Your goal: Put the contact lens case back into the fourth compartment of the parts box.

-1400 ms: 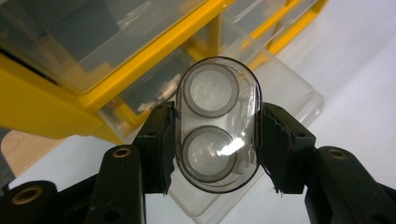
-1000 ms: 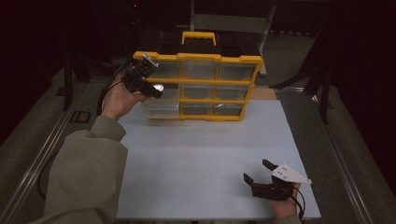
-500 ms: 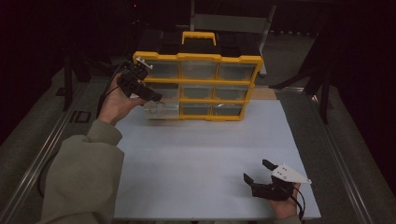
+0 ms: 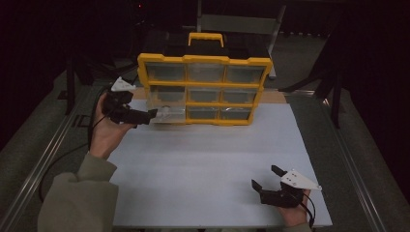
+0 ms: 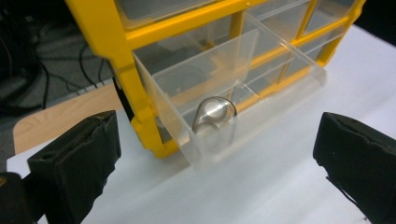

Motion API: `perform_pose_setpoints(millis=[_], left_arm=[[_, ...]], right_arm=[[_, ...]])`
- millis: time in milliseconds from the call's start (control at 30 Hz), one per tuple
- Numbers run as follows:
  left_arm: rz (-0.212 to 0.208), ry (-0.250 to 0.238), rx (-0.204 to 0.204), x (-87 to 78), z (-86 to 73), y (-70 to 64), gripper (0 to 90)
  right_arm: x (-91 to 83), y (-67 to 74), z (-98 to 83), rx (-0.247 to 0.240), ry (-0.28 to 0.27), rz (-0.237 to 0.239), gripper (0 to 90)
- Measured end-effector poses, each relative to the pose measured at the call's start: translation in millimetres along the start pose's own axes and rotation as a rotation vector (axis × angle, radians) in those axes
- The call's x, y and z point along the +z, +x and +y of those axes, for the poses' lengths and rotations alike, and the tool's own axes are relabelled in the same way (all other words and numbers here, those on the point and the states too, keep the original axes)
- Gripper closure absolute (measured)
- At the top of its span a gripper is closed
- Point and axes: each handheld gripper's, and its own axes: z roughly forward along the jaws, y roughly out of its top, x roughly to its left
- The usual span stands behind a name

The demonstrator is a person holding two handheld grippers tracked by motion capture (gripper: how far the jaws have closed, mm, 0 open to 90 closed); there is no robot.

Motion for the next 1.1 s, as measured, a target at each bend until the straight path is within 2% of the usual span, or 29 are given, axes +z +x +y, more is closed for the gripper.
perform_pose_setpoints(millis=[33, 133, 233, 300, 333, 367, 400, 567, 633, 700, 767, 933, 1100], left_arm=[[0.006, -0.019, 0.005, -3.7, -6.9, -2.3, 1.0], [-0.014, -0.087, -0.004, -13.3, -33.1, -7.9, 0.8], [-0.020, -0.129, -0.012, -16.7, -57.8, -11.3, 0.7], [-0.045, -0.147, -0.025, -17.4, -75.1, -11.5, 0.7], [-0.041, -0.167, -0.022, -17.5, -85.2, -12.0, 0.5], [-0.049, -0.174, -0.022, -17.4, -91.0, -11.7, 0.5], [-0.069, -0.182, -0.030, -16.9, -98.5, -11.1, 0.3], [-0.076, -0.222, -0.056, -16.9, -133.6, -12.4, 0.2], [-0.062, -0.224, -0.055, -18.3, -144.7, -13.7, 0.2], [-0.065, -0.231, -0.053, -20.4, -155.4, -14.6, 0.2], [-0.046, -0.220, -0.046, -21.5, -163.3, -16.1, 0.2], [-0.056, -0.195, -0.046, -19.3, -184.4, -19.3, 0.2], [-0.049, -0.187, -0.034, -17.7, -191.4, -24.7, 0.2]], right_arm=[[0.0, 0.0, 0.0, 0.001, 0.000, 0.000, 7.8], [0.0, 0.2, 0.0, -0.002, 0.000, 0.006, 7.9], [0.0, 0.3, 0.0, -0.002, -0.001, 0.006, 7.9], [0.6, 0.2, 0.0, -0.004, 0.001, 0.002, 7.9], [0.8, 1.0, 0.2, 0.006, -0.001, 0.002, 7.9], [0.9, 0.9, 0.1, -0.005, 0.002, 0.008, 7.9], [1.2, 1.0, 0.3, 0.001, 0.001, 0.001, 7.9], [0.8, 1.5, 1.0, 0.000, -0.001, 0.004, 7.9], [1.1, 1.1, 1.0, -0.003, -0.002, 0.005, 7.9], [1.2, 1.6, 1.2, -0.006, -0.001, 0.009, 7.9], [1.2, 1.7, 1.5, -0.010, 0.000, 0.008, 7.9], [1.5, 1.8, 1.8, -0.011, -0.001, 0.013, 7.9], [1.0, 1.4, 1.8, -0.013, -0.005, 0.011, 7.8]])
